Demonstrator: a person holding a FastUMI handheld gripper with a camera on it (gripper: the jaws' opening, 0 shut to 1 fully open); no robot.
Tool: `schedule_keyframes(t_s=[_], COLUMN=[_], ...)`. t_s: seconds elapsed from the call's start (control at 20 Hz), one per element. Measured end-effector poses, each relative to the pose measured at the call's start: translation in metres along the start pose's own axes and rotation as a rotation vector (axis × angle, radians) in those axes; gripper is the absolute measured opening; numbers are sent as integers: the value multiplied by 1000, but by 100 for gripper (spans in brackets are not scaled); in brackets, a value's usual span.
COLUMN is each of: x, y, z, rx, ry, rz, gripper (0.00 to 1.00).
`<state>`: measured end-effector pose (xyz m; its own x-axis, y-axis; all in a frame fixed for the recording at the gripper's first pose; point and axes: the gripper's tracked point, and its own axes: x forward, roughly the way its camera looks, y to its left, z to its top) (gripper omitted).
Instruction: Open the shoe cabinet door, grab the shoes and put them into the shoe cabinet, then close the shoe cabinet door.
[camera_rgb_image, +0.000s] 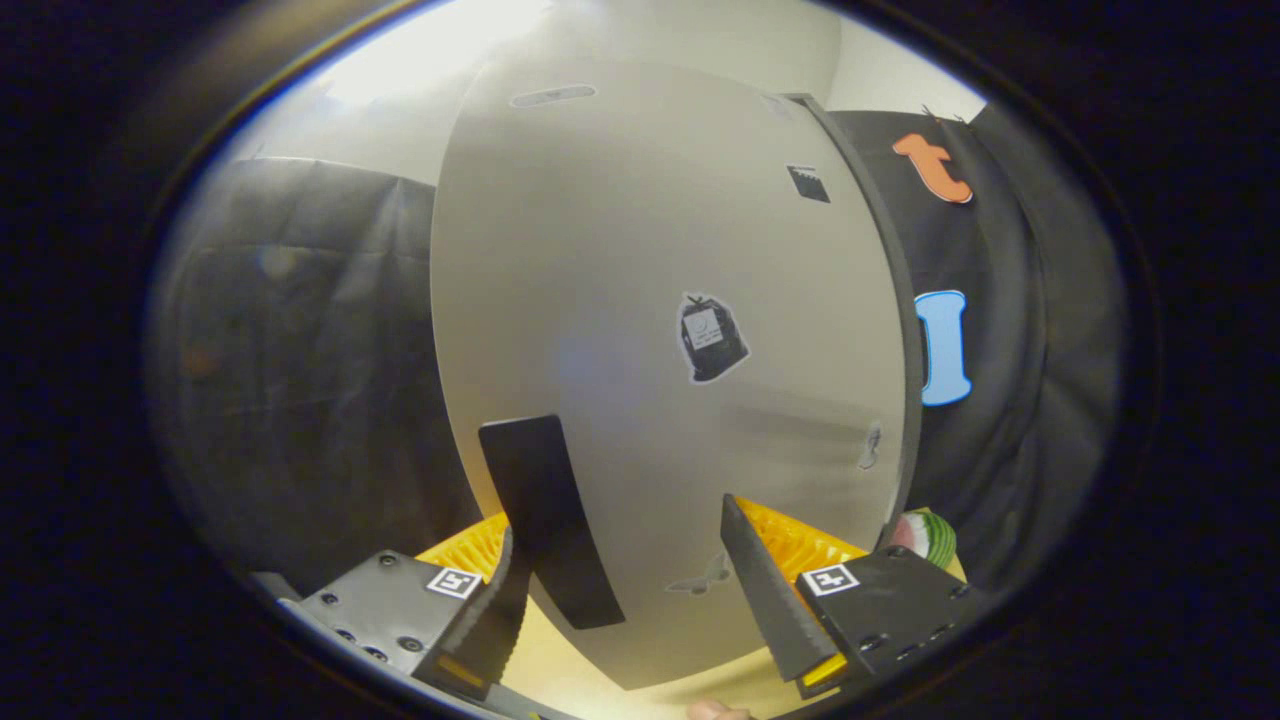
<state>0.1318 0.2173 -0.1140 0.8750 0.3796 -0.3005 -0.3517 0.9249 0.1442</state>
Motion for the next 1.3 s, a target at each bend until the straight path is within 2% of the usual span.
schedule_keyframes(t_s=[0.3,1.3], x=[41,92], y=[17,33], z=[-1,-14], rx=[-3,-4], ry=[-8,-63], rz=[-53,-173], gripper=[100,99])
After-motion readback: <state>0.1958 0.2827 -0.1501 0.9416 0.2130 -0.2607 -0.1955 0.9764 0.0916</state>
